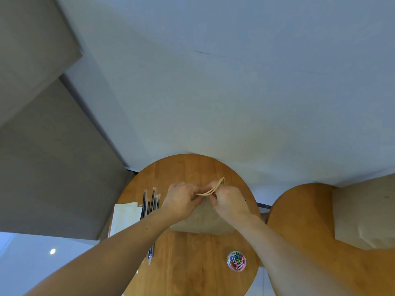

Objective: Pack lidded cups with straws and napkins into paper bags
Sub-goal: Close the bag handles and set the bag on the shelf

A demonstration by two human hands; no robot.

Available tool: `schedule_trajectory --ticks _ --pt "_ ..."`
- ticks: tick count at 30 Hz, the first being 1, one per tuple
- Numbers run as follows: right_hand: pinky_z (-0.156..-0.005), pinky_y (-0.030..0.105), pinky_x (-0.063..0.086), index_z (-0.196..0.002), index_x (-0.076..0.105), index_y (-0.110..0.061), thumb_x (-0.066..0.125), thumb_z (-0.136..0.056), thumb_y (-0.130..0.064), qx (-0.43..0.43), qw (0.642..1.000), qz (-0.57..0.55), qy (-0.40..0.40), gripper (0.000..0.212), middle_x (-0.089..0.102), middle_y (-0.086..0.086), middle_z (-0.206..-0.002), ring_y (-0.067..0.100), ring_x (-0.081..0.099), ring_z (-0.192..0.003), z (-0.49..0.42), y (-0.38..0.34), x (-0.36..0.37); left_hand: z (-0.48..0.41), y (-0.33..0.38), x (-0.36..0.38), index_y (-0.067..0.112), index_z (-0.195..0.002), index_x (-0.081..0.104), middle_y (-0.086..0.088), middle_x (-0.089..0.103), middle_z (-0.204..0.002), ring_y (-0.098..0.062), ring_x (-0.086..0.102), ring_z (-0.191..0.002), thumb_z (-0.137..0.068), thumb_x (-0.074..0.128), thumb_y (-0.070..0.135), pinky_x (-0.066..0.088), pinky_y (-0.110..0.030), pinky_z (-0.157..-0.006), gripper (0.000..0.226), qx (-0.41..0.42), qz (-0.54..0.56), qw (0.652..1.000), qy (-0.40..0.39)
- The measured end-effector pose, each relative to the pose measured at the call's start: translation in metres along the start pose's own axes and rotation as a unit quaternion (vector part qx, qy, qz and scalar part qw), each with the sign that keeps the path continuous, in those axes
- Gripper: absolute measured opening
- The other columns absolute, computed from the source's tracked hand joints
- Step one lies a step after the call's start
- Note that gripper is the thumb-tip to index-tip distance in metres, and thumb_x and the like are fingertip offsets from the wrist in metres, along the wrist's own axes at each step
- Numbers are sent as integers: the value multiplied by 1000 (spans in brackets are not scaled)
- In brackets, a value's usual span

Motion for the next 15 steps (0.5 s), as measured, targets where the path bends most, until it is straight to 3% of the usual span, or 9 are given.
schedule_trajectory --ticks 4,11,15 --pt "-66 36 52 -103 68 -14 60 -97 -27 -50 998 35 -8 16 73 3 -91 23 68 -79 -2 -3 -5 -2 -1 2 41 -114 69 18 47 -66 -6 45 -73 -95 54 24 31 -30 -76 30 13 -15 1000 -1" --pt "-63 38 49 -102 55 -16 51 -100 -35 -36 994 88 -56 19 68 4 -85 25 65 -75 -2 3 4 1 -2 6 39 -108 70 19 54 -77 -7 51 -82 -97 53 29 34 -32 -89 22 5 -12 1000 6" --pt "-62 39 50 -98 53 -18 53 -99 -36 -15 992 107 -63 19 67 4 -83 26 65 -73 -4 5 8 3 -2 5 31 -96 73 20 50 -70 -7 48 -76 -97 56 29 36 -33 -85 17 1 6 999 33"
Point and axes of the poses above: each hand's wrist, its own z-axis away from the middle knuckle, its own x-axis out of the palm, y = z × x, the point moved 7 cm from there along -z, towards the middle knuckle
